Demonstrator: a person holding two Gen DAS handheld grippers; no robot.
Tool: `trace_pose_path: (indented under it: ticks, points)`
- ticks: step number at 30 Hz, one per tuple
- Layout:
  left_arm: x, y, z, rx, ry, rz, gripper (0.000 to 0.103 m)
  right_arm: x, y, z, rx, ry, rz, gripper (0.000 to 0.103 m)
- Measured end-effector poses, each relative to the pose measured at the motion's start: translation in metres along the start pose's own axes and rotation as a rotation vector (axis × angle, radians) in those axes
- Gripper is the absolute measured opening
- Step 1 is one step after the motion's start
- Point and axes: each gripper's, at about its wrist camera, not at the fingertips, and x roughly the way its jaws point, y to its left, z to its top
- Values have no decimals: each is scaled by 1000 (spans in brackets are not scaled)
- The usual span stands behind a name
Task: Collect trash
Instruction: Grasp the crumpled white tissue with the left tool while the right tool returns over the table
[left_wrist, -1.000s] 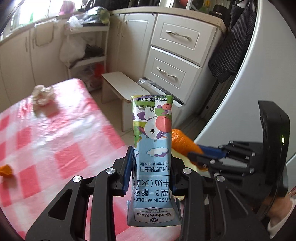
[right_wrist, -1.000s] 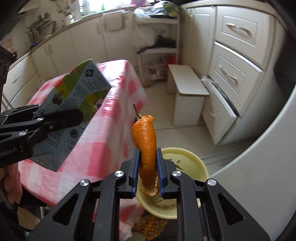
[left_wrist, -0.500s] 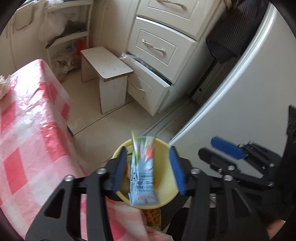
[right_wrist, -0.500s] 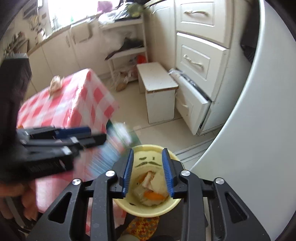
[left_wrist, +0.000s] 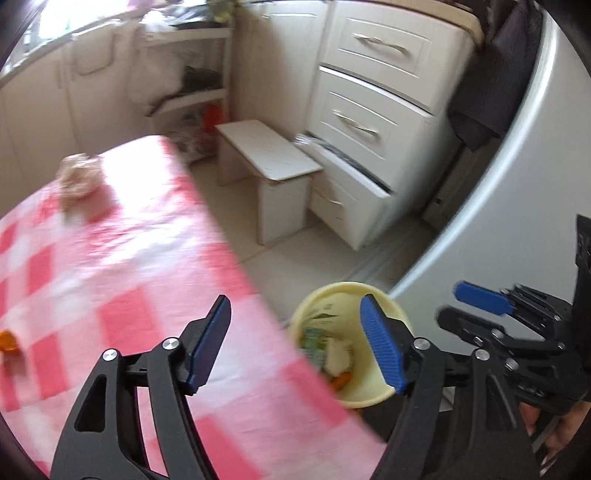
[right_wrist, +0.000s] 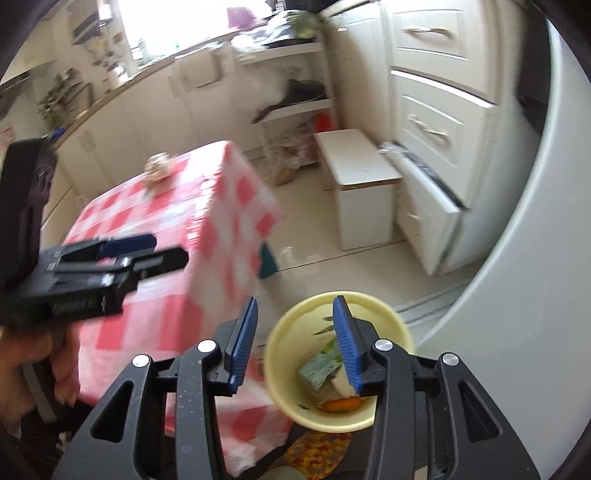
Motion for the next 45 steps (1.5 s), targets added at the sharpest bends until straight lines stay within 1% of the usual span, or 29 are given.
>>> trace_pose_path:
  ticks: [4, 6, 8, 10, 11, 13, 14, 17, 21, 22, 24, 26, 27, 28, 29, 30, 31, 32, 34, 37, 39, 41, 45]
  points:
    - [-16, 43, 3, -46, -21, 81, 74, 4, 39, -4, -138, 24, 70, 42]
    - [-23, 67, 7, -72, -38, 125, 78, 6, 59, -7, -207, 34, 109, 42]
    - [-28, 90, 13, -99, -56, 171, 82, 9, 76, -11, -270, 45, 144, 42]
    - [-28, 117, 25, -125, -64, 206, 83, 11, 95, -15, -331, 60, 188, 42]
    - [-27, 123, 29, -130, -64, 217, 83, 12, 102, -18, -354, 65, 201, 43]
    - [-20, 142, 44, -140, -64, 245, 84, 15, 117, -21, -402, 76, 233, 44]
    - [-13, 157, 58, -149, -64, 261, 84, 16, 121, -23, -417, 81, 243, 44]
    - [5, 184, 89, -178, -64, 289, 86, 22, 136, -29, -470, 102, 272, 44]
    - [36, 221, 129, -229, -49, 304, 87, 29, 152, -33, -518, 122, 294, 44]
    - [47, 231, 140, -242, -40, 308, 87, 29, 154, -32, -523, 123, 300, 44]
    - [63, 245, 150, -262, -17, 315, 88, 30, 159, -29, -533, 125, 320, 44]
    - [83, 259, 157, -291, 34, 310, 87, 29, 162, -27, -536, 121, 339, 44]
    - [92, 265, 158, -301, 56, 303, 84, 28, 163, -27, -536, 119, 349, 44]
    - [99, 268, 158, -303, 76, 279, 77, 28, 164, -27, -537, 120, 354, 44]
    - [104, 268, 155, -297, 93, 253, 53, 28, 164, -28, -538, 120, 354, 44]
    - [106, 266, 153, -279, 104, 244, 46, 28, 164, -27, -538, 122, 353, 44]
    - [104, 258, 150, -232, 103, 221, 42, 28, 163, -27, -538, 123, 350, 44]
    - [102, 250, 144, -194, 110, 201, 41, 28, 162, -26, -536, 122, 346, 44]
    - [96, 236, 133, -131, 129, 187, 38, 27, 162, -25, -530, 114, 343, 44]
    - [73, 212, 102, -69, 154, 125, 38, 24, 164, -25, -531, 104, 343, 44]
    - [58, 199, 77, -46, 170, 93, 38, 23, 167, -26, -545, 103, 338, 44]
    - [37, 188, 44, -20, 181, 70, 38, 25, 170, -28, -558, 106, 329, 44]
    - [-8, 180, -10, -26, 192, 27, 38, 29, 179, -31, -576, 114, 309, 45]
